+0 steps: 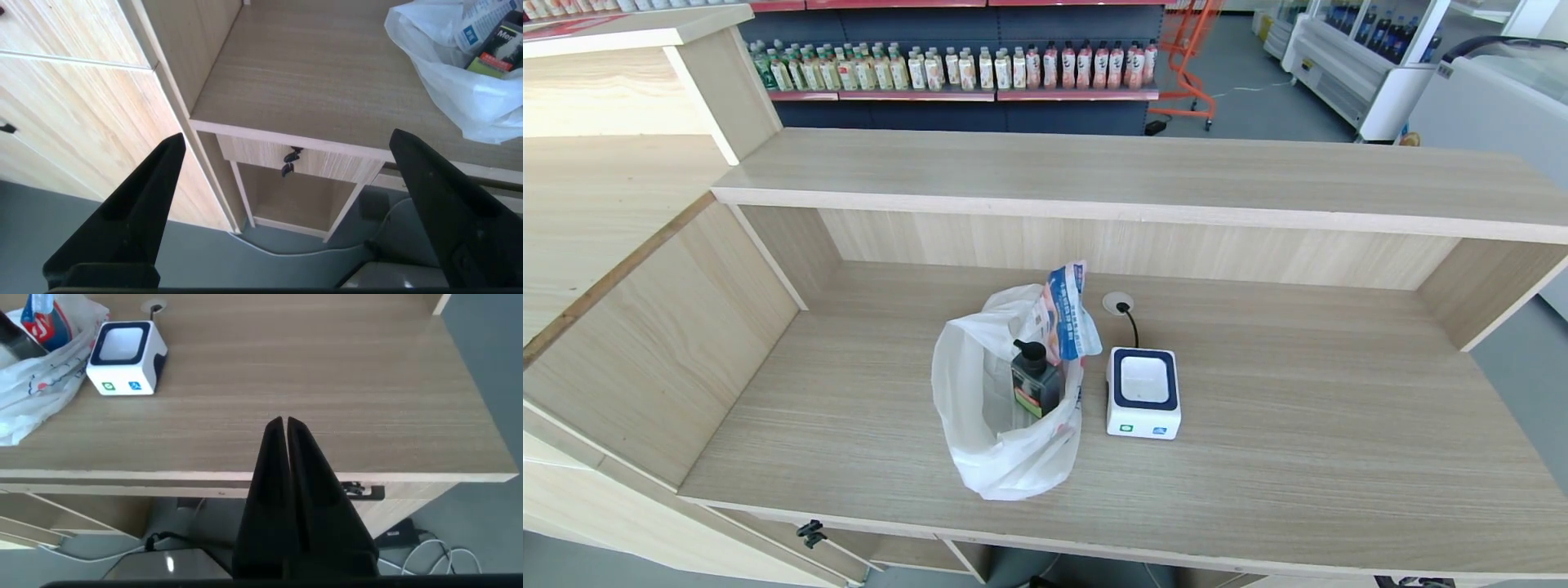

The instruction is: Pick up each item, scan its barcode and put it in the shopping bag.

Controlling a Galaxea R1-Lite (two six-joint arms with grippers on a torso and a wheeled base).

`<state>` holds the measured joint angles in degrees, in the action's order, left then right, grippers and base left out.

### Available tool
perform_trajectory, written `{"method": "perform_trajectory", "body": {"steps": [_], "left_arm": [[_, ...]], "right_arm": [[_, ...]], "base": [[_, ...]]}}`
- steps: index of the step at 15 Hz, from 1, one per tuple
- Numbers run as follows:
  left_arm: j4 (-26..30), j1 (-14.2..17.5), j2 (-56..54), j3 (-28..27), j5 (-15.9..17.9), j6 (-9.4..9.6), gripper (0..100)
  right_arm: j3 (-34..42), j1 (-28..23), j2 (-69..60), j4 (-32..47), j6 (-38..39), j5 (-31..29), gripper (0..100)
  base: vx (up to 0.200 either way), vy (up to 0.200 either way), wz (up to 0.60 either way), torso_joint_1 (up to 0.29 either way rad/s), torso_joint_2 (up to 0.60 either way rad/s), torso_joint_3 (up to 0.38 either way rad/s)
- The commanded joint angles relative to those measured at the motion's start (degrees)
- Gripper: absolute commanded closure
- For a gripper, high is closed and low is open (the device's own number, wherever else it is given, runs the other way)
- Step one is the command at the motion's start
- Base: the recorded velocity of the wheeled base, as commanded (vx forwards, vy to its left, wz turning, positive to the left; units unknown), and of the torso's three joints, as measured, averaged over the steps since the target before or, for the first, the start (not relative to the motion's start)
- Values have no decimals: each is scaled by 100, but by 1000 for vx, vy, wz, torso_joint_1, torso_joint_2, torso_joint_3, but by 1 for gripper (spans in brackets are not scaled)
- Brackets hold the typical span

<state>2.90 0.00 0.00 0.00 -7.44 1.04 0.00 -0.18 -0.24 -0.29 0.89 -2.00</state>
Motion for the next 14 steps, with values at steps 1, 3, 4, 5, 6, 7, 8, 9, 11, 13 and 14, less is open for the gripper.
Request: {"method": "perform_trajectory", "body": {"steps": [1, 3, 4, 5, 6, 7, 8, 9, 11, 13, 14], "left_arm": [[0, 0, 18, 0, -3, 11, 0], [0, 0, 9, 0, -3, 19, 0], [0, 0, 0, 0, -3, 11, 0], [0, 0, 0, 0, -3, 2, 0], [0, 0, 0, 0, -3, 2, 0], [0, 0, 9, 0, -3, 2, 0], [0, 0, 9, 0, -3, 2, 0], [0, 0, 9, 0, -3, 11, 0], [0, 0, 9, 0, -3, 11, 0], [0, 0, 9, 0, -3, 2, 0], [0, 0, 9, 0, -3, 2, 0]], "right_arm": [[0, 1, 24, -6, -10, -2, 100], [0, 1, 24, -6, -1, -2, 100], [0, 1, 24, 3, -1, -2, 100], [0, 1, 24, -6, -1, -2, 100], [0, 1, 24, -6, -1, -2, 100], [0, 1, 24, -6, -10, -2, 100], [0, 1, 24, -6, -1, -2, 100], [0, 1, 24, 3, -1, -2, 100], [0, 1, 24, -6, -1, -2, 100], [0, 1, 24, -6, -1, -2, 100], [0, 1, 24, -6, -1, -2, 100]], "base": [[0, 0, 0, 0, 0, 0], [200, -200, 0, 7, 0, 2], [200, -200, 0, -7, -2, 2], [0, 0, 0, 0, 0, 0], [0, 0, 0, 0, 0, 0], [0, 0, 0, 0, 0, 0], [0, 0, 0, 0, 0, 0], [0, 0, 0, 0, 0, 0], [100, 0, 0, 1, 1, -1], [100, 0, 0, -1, 4, 4], [0, 0, 0, 0, 0, 0]]}}
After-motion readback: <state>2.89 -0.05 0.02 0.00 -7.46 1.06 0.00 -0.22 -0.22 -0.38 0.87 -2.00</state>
